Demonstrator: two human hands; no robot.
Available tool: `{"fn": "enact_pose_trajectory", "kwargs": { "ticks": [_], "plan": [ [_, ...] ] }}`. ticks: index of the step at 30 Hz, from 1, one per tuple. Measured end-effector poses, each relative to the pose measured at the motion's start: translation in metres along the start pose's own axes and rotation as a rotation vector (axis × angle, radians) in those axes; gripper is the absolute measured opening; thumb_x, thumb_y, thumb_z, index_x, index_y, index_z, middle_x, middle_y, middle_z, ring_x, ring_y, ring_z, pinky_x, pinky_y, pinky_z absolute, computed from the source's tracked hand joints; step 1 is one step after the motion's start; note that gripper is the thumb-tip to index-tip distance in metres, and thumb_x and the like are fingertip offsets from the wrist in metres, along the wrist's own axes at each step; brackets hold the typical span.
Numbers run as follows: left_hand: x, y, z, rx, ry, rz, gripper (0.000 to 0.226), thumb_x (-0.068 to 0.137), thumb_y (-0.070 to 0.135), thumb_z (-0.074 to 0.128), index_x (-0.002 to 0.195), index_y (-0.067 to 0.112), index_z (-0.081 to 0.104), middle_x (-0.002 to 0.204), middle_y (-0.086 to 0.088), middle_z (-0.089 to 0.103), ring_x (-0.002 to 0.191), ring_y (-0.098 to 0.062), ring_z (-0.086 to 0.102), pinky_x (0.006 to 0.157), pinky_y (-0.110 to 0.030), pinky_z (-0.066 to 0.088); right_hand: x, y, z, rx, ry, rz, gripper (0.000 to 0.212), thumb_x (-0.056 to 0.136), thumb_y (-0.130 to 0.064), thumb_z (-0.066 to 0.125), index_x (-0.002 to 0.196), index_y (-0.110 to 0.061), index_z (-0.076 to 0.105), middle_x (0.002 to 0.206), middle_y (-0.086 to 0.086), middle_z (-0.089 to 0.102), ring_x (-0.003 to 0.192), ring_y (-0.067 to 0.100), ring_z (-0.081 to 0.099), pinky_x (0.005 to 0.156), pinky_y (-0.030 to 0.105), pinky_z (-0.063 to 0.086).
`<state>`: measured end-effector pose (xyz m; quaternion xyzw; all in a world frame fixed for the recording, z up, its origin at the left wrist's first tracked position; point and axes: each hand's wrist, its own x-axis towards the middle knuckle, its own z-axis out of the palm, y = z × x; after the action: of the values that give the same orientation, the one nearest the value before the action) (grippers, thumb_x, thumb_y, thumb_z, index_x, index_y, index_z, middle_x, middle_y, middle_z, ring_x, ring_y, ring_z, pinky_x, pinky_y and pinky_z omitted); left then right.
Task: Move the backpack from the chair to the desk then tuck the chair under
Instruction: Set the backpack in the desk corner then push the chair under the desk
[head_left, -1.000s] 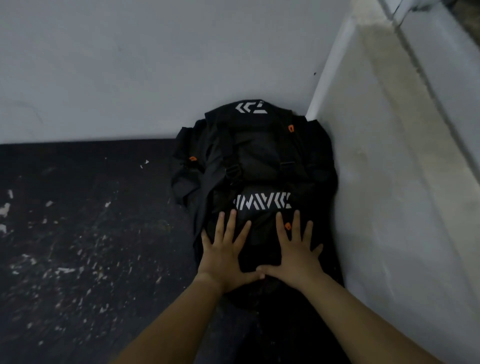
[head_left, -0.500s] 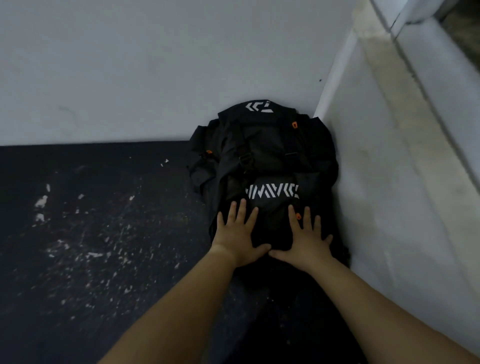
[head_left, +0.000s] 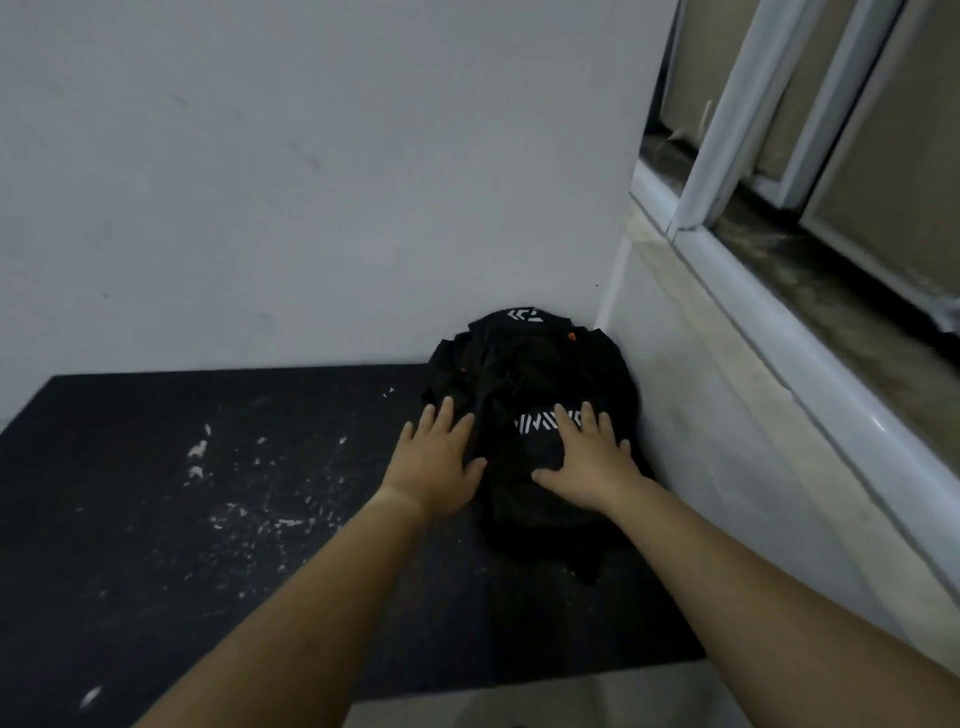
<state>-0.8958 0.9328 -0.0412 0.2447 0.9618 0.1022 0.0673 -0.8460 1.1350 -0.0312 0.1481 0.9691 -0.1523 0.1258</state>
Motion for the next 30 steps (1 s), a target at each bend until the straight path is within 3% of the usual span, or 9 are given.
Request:
{"fn": "enact_pose_trajectory", "kwargs": {
  "ticks": [4,12,15,19,23,30],
  "plan": [
    [-0.069,-0.032,-0.047,0.029,0.098,0.074,0.062,0.095,0.047,0.042,0.151,0.023,0.029,0.164,-0.007,0.013,0.15,-0.029,0.014,0.121,-0.049,0.016,-0.064,-0.056,-0.011,-0.041,0.081,-0.028,0.101,0.083,-0.054,0.062,0.153,-0.028,-0.005,0.162,0.011,-0.014,0.148,0.035,-0.01,0.117,0.06,0.006],
    [-0.21,-0.092,-0.118,0.118,0.158,0.082,0.061,0.095,0.048,0.041,0.15,0.023,0.032,0.16,-0.003,0.028,0.147,-0.026,0.025,0.12,-0.051,0.016,-0.202,-0.149,-0.018,-0.101,0.188,-0.059,0.102,0.082,-0.052,0.064,0.153,-0.028,-0.004,0.162,0.011,-0.015,0.148,0.034,-0.01,0.118,0.061,0.009],
    [-0.255,-0.101,-0.139,0.159,0.225,0.097,0.058,0.093,0.049,0.043,0.144,0.021,0.041,0.154,-0.002,0.04,0.142,-0.022,0.036,0.117,-0.048,0.023,-0.251,-0.17,-0.022,-0.086,0.229,-0.077,0.101,0.082,-0.051,0.065,0.153,-0.028,-0.003,0.162,0.011,-0.016,0.148,0.034,-0.011,0.118,0.061,0.008],
    [-0.321,-0.101,-0.157,0.112,0.276,0.11,0.063,0.092,0.053,0.044,0.147,0.023,0.036,0.159,-0.005,0.031,0.144,-0.025,0.033,0.116,-0.048,0.027,-0.316,-0.193,-0.024,-0.093,0.308,-0.121,0.097,0.083,-0.048,0.063,0.153,-0.028,0.0,0.162,0.01,-0.012,0.148,0.032,-0.01,0.118,0.06,0.01],
    [-0.396,-0.095,-0.162,0.066,0.284,0.115,0.065,0.095,0.052,0.041,0.152,0.025,0.027,0.163,-0.004,0.02,0.149,-0.025,0.02,0.12,-0.051,0.017,-0.382,-0.208,-0.01,-0.078,0.356,-0.165,0.093,0.084,-0.048,0.061,0.153,-0.028,0.002,0.163,0.01,-0.011,0.148,0.031,-0.009,0.118,0.059,0.012],
    [-0.551,-0.1,-0.116,0.078,0.222,0.141,0.067,0.094,0.051,0.045,0.153,0.026,0.024,0.165,-0.004,0.011,0.151,-0.027,0.013,0.121,-0.051,0.012,-0.527,-0.213,0.083,-0.052,0.339,-0.207,0.093,0.084,-0.049,0.061,0.153,-0.028,0.003,0.163,0.009,-0.012,0.148,0.03,-0.01,0.118,0.058,0.012]
  ]
}}
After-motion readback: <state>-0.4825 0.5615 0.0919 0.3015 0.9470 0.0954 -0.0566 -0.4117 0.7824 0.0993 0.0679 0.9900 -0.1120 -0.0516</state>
